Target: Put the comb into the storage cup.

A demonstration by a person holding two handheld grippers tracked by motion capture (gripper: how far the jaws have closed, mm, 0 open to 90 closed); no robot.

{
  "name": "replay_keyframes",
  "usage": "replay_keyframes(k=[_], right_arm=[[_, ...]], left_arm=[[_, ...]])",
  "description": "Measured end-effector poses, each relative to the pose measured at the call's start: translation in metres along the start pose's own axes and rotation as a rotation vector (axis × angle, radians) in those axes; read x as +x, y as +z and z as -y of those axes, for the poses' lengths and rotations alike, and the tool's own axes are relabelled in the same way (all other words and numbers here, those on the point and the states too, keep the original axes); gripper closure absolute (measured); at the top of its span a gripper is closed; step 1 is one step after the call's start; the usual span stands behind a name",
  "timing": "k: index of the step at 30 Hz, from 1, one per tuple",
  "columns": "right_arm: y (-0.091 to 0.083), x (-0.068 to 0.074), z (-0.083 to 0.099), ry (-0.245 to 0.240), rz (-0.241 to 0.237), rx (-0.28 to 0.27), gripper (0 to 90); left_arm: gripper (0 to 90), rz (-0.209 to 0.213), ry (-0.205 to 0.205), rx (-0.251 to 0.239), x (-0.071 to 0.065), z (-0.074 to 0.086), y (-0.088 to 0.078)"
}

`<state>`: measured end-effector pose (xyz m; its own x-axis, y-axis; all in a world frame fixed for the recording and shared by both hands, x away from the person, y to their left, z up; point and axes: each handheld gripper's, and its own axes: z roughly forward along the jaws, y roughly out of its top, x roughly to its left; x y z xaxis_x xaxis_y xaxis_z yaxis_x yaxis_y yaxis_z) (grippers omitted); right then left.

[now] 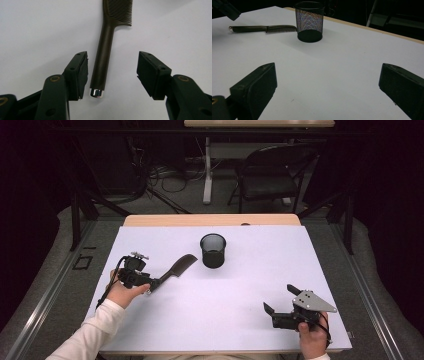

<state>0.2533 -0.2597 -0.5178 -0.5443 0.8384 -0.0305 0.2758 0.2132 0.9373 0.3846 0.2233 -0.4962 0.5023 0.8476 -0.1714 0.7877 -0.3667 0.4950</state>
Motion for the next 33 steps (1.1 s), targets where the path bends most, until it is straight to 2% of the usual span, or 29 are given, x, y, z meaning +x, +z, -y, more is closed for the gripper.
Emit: replay_keyframes(k=[4, 9, 11, 13, 17, 19, 22, 24, 27, 30, 33], right_arm=[[0.0, 0.0, 0.0, 0.0, 0.001, -0.001, 1.3], [0.0, 0.0, 0.0, 0.0, 0.001, 0.0, 1.4], [0.0, 0.0, 0.0, -0.001, 0.002, 0.0, 1.4], [0.0, 0.0, 0.0, -0.002, 0.002, 0.0, 1.4], [0.0, -0.001, 0.0, -0.001, 0.002, 0.001, 1.4], [0.001, 0.0, 0.0, -0.002, 0.003, 0.001, 1.4], [0.0, -0.001, 0.0, -0.003, 0.002, 0.001, 1.4], [0.001, -0.001, 0.001, -0.002, 0.003, 0.003, 1.4], [0.001, 0.0, 0.0, -0.002, 0.002, 0.001, 1.4], [0.001, 0.0, 0.001, -0.003, 0.003, -0.004, 1.4], [0.001, 0.0, 0.0, -0.005, 0.001, 0.001, 1.4]], left_arm=[[39.7, 0.0, 0.001, 0.004, 0.001, -0.002, -0.002], [39.3, 0.013, -0.016, 0.025, 0.004, -0.004, -0.003], [39.3, 0.018, 0.003, 0.005, 0.005, -0.004, -0.003], [39.4, 0.009, 0.028, 0.006, 0.006, -0.004, -0.003], [39.2, 0.017, 0.017, 0.009, 0.008, -0.005, -0.004], [36.2, 0.045, 0.001, 0.014, 0.009, -0.005, -0.003], [31.0, 0.053, -0.007, 0.03, 0.01, -0.006, -0.003], [25.1, 0.051, -0.019, 0.049, 0.011, -0.008, -0.002], [19.1, 0.039, -0.032, 0.041, 0.011, -0.009, -0.003], [15.3, 0.015, -0.033, 0.046, 0.012, -0.011, -0.004], [10.1, 0.01, -0.037, 0.06, 0.014, -0.012, -0.003]])
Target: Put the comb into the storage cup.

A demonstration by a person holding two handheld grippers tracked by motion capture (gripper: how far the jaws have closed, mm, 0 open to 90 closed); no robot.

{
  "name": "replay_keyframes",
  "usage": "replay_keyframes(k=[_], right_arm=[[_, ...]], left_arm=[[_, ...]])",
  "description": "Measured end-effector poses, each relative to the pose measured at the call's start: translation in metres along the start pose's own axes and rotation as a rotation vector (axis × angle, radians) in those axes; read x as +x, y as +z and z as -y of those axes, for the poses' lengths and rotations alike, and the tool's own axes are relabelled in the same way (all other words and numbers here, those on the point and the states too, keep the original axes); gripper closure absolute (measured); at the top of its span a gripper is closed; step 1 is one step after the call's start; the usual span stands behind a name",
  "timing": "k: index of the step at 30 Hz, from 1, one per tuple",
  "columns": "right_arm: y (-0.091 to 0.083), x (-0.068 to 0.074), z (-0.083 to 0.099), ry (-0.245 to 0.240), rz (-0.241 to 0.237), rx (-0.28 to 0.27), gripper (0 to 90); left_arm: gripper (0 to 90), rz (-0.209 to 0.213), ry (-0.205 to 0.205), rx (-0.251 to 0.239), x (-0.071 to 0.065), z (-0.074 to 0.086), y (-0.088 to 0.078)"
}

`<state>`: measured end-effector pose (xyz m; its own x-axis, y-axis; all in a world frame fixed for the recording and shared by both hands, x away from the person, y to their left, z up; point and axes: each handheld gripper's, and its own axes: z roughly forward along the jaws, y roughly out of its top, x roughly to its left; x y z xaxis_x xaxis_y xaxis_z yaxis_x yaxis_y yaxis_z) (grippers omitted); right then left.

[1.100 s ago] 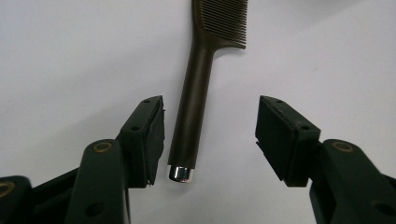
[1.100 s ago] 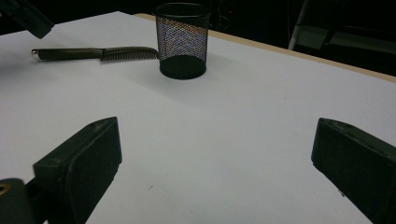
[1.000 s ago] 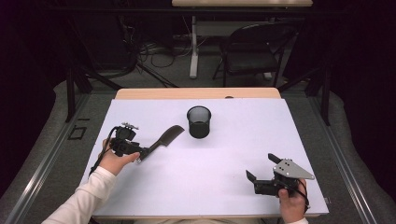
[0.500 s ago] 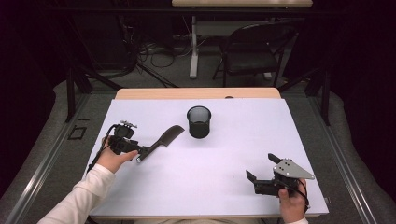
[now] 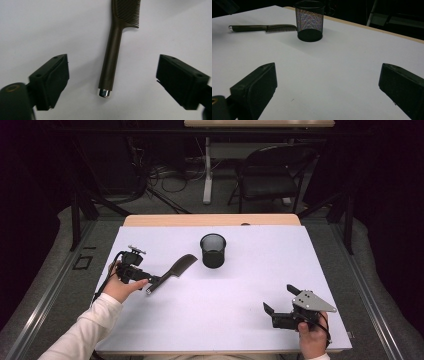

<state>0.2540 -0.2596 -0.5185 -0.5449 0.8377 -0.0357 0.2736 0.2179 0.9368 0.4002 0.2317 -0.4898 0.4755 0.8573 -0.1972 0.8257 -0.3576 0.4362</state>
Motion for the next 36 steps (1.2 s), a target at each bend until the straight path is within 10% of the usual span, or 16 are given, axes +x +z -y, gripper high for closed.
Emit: replay_keyframes(k=[13, 36], right_arm=[[0.001, 0.0, 0.0, 0.001, -0.004, 0.0, 1.4], [0.001, 0.0, 0.001, 0.001, -0.01, 0.013, 1.4]], left_arm=[[5.6, -0.072, 0.063, 0.068, -0.002, -0.008, 0.006], [6.1, -0.059, 0.128, 0.072, -0.015, -0.018, 0.013]])
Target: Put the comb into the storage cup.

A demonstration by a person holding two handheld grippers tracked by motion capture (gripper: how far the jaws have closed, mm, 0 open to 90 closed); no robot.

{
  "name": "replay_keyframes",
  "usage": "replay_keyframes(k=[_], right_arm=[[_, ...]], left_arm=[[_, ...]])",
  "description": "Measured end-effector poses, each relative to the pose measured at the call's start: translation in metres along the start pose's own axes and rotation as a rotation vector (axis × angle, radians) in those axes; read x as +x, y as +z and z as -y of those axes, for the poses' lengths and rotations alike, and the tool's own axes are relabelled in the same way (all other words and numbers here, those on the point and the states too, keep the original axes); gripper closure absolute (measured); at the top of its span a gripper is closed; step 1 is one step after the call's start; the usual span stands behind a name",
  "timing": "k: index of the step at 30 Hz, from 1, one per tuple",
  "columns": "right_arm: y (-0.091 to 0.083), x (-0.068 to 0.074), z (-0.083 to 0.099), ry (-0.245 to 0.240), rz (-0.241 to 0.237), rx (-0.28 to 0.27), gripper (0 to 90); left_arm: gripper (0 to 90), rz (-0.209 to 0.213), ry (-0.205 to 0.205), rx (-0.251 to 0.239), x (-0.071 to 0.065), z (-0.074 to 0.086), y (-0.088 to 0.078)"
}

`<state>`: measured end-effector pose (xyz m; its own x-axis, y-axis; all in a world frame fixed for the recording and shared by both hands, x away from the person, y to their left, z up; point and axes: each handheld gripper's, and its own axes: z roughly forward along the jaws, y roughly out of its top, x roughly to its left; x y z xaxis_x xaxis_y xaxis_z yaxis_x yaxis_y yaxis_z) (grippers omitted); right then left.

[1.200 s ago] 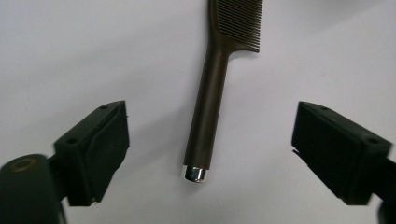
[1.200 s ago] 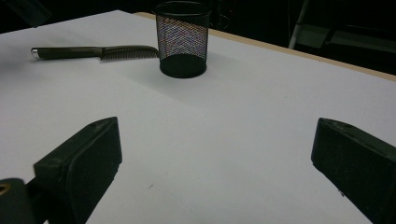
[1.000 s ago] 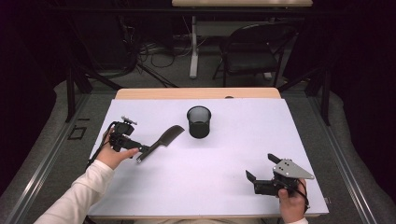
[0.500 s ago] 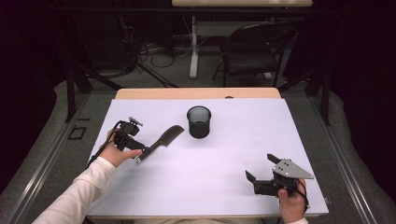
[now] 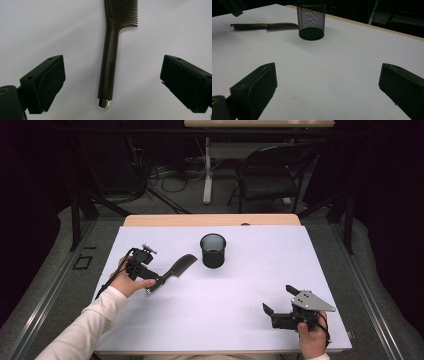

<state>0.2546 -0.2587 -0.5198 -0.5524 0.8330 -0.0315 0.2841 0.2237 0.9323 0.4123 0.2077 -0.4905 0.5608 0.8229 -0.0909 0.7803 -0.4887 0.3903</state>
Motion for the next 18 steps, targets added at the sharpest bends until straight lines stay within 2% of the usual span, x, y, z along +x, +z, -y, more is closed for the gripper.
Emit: replay_keyframes(k=[7, 12, 18], right_arm=[[0.0003, 0.0001, 0.0, 0.0, -0.002, 0.003, 1.4], [0.0005, 0.0001, 0.0002, -0.001, -0.002, 0.005, 1.4], [0.0008, 0.0002, 0.0002, -0.002, -0.003, 0.006, 1.4]], left_arm=[[6.7, -0.015, -0.003, 0.029, 0.001, -0.002, 0.0017], [6.6, -0.001, -0.023, 0.055, 0.0026, -0.0036, 0.0047], [9.7, -0.003, -0.001, 0.081, 0.0031, -0.0052, 0.01]])
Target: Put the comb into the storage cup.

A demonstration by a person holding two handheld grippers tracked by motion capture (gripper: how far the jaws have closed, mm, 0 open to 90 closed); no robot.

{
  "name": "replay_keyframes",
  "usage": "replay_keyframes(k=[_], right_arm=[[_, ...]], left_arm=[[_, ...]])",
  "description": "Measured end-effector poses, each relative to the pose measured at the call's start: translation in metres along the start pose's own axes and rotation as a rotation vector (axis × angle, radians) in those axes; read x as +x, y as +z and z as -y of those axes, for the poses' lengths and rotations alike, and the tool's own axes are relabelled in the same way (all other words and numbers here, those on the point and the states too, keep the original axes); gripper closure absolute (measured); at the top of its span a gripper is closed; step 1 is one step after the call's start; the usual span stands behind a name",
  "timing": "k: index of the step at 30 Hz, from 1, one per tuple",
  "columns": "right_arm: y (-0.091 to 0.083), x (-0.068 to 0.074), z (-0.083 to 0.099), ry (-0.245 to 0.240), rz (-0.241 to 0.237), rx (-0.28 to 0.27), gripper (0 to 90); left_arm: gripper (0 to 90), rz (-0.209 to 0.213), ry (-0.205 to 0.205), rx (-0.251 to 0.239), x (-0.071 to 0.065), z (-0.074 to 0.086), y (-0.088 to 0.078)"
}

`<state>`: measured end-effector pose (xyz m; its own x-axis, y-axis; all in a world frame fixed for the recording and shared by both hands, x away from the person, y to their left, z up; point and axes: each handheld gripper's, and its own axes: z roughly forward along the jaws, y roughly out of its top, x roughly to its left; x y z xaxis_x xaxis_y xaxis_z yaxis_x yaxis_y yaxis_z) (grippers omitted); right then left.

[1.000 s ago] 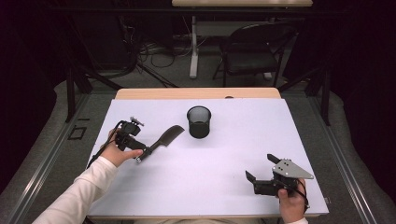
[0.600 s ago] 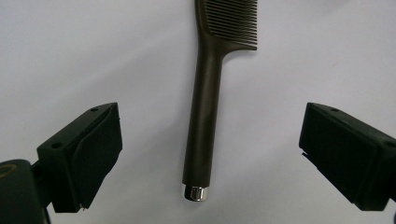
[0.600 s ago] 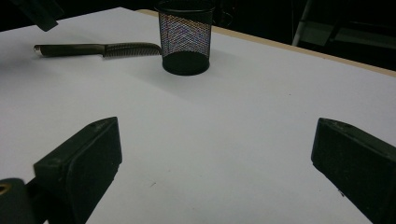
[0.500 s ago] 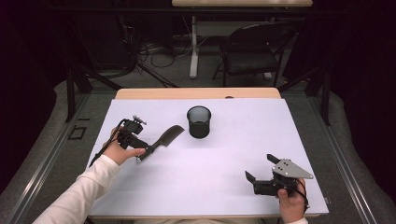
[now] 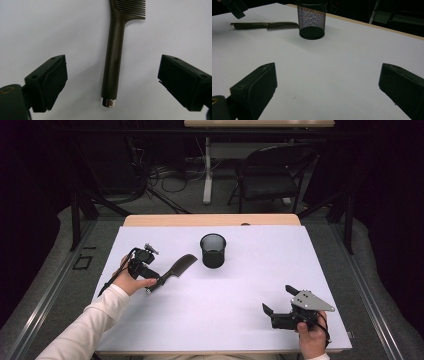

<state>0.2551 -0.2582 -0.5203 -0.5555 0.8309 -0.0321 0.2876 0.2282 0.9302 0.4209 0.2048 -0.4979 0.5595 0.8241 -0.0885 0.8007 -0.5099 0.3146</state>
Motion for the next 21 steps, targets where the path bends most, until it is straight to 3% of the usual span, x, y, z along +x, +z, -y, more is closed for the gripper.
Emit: replay_keyframes(k=[8, 11, 15, 21], right_arm=[[0.0, 0.0, 0.0, -0.004, -0.002, 0.0, 1.4], [0.001, 0.0, 0.0, -0.002, -0.002, 0.0, 1.4], [0.001, 0.0, 0.001, -0.003, -0.003, 0.001, 1.4], [0.001, 0.0, 0.0, -0.003, -0.003, 0.005, 1.4]], left_arm=[[11.4, 0.007, 0.032, 0.032, -0.001, -0.003, 0.009], [15.0, -0.01, 0.061, 0.057, -0.002, -0.004, 0.012], [20.4, -0.009, 0.065, 0.078, -0.003, -0.005, 0.015], [29.9, -0.047, 0.095, 0.11, -0.005, -0.009, 0.015]])
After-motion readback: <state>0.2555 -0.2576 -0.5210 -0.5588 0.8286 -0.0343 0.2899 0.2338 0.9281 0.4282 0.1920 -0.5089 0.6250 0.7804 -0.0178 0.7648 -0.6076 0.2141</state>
